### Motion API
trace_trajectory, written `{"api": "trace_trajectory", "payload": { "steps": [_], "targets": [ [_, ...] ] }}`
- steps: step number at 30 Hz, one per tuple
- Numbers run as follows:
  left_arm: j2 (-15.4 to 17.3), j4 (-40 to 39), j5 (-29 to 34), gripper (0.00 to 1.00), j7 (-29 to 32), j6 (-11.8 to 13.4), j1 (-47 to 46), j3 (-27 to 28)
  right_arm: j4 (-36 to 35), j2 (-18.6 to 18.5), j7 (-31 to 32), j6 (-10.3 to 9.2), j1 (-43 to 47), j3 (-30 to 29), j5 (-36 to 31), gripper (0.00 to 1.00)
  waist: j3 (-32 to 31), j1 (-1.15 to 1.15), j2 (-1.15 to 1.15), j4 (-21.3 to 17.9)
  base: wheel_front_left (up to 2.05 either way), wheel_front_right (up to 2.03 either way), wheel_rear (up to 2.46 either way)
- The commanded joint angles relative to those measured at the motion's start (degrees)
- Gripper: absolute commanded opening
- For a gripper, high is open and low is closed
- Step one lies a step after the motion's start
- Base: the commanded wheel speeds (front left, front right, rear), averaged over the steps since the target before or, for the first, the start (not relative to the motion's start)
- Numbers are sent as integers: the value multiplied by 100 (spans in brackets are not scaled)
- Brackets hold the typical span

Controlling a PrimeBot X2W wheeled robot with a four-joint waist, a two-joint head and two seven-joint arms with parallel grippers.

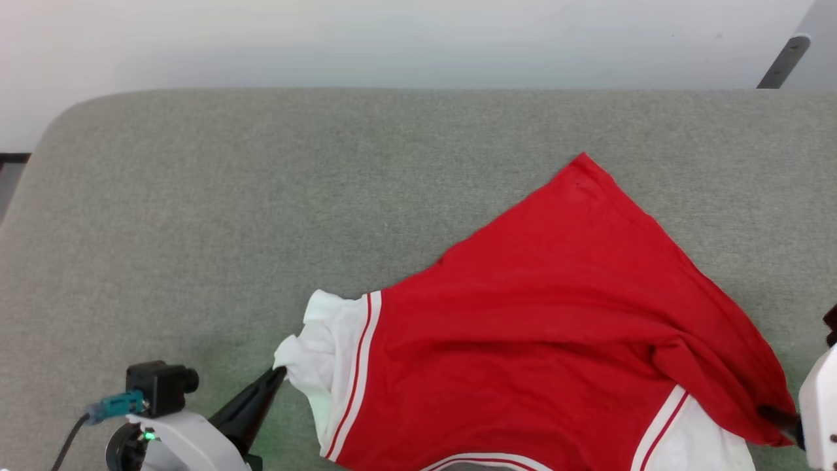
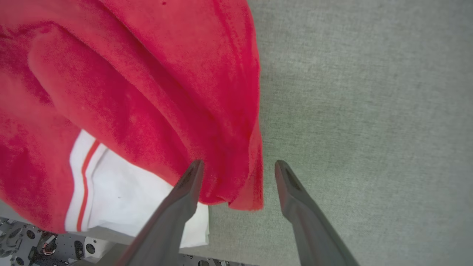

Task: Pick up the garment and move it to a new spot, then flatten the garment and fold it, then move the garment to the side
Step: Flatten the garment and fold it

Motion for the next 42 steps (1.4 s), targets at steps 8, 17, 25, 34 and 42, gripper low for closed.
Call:
{"api": "trace_trajectory", "payload": {
  "steps": [8,17,25,34,42],
  "targets": [
    [55,-106,-31,0,-65,79,166,57,-876,75,605,-5,-226,-233,-159,100,-66,0,0,-77,0,0,0],
    [-84,-137,95,0,27,3,-64,-15,-1055,-61,-428,-6,-1322,240,-190,100,90,0,0,171,0,0,0],
    [-321,-39,263,0,168,-145,-473,-93,347,-250,-1462,-6,-2853,1156,-273,100,506,0,0,553,0,0,0],
    [-795,287,471,0,284,-438,-1068,-228,2241,-556,-1779,-5,-4336,2139,-63,100,1040,0,0,1164,0,0,0],
    [-1125,626,547,0,235,-647,-1310,-306,3545,-563,-1632,-5,-5079,2649,214,100,1388,0,0,1513,0,0,0]
  ]
}}
